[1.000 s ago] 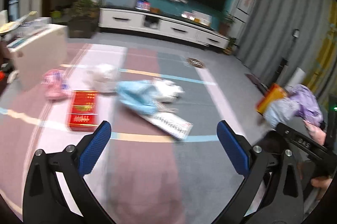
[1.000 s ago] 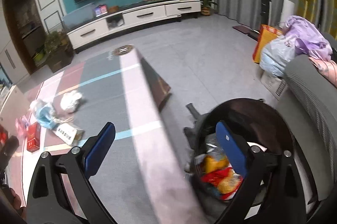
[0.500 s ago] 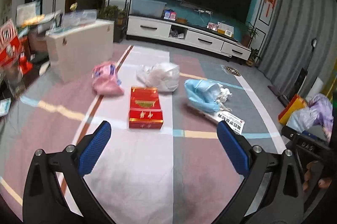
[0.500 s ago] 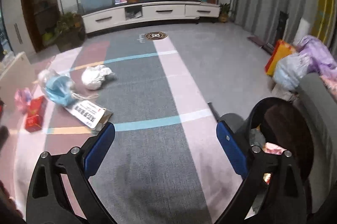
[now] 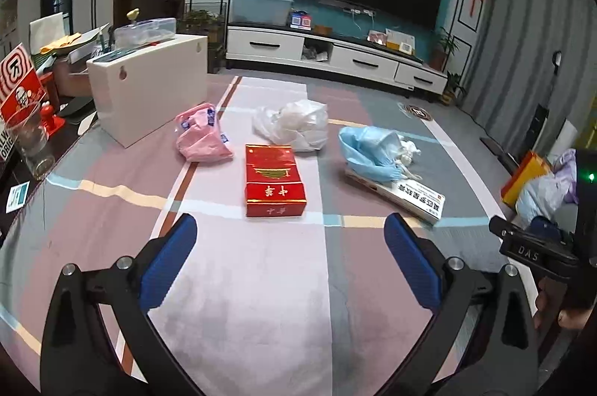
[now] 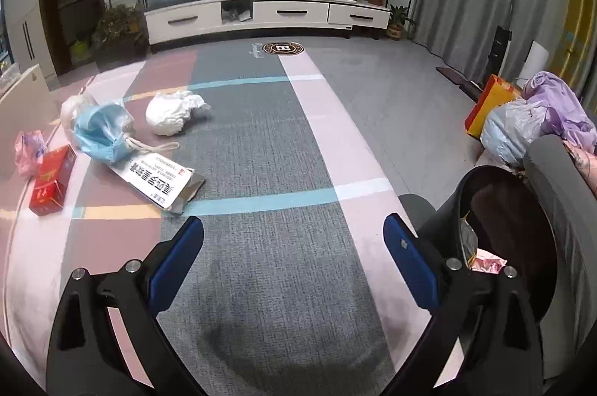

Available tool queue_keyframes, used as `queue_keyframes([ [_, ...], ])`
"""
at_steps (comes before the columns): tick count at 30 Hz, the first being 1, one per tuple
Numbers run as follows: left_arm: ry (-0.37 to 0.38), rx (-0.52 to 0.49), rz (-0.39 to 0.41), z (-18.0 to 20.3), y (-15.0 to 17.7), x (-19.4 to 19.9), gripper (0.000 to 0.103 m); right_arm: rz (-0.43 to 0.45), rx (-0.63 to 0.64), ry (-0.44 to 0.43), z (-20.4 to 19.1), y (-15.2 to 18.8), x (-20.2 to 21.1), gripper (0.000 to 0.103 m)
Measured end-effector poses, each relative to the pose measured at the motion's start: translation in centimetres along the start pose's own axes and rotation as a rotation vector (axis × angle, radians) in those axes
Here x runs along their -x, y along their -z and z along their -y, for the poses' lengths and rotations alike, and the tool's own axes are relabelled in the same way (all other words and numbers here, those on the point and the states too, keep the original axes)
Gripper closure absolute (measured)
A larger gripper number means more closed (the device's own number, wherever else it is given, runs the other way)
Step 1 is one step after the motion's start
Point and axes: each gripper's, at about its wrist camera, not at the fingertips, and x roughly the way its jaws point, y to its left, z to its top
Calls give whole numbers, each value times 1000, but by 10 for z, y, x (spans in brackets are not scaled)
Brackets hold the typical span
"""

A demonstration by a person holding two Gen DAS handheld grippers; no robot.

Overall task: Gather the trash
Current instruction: 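Move both tools back from the bin toward the table, then grasp the blue face mask with the right gripper while the left gripper grasps the pink bag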

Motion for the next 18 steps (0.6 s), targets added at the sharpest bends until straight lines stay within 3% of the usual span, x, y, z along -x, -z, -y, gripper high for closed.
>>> queue_keyframes([
  [11,36,-21,-4,2,-3,3,3,12,10,-16,-2,1,0,8],
  [16,21,-24,-7,-8,-6,8,3,95,61,113,-13,8,5,3],
  [18,22,-29,-28,-15,-8,8,3,108,105,115,-19,10,6,3],
])
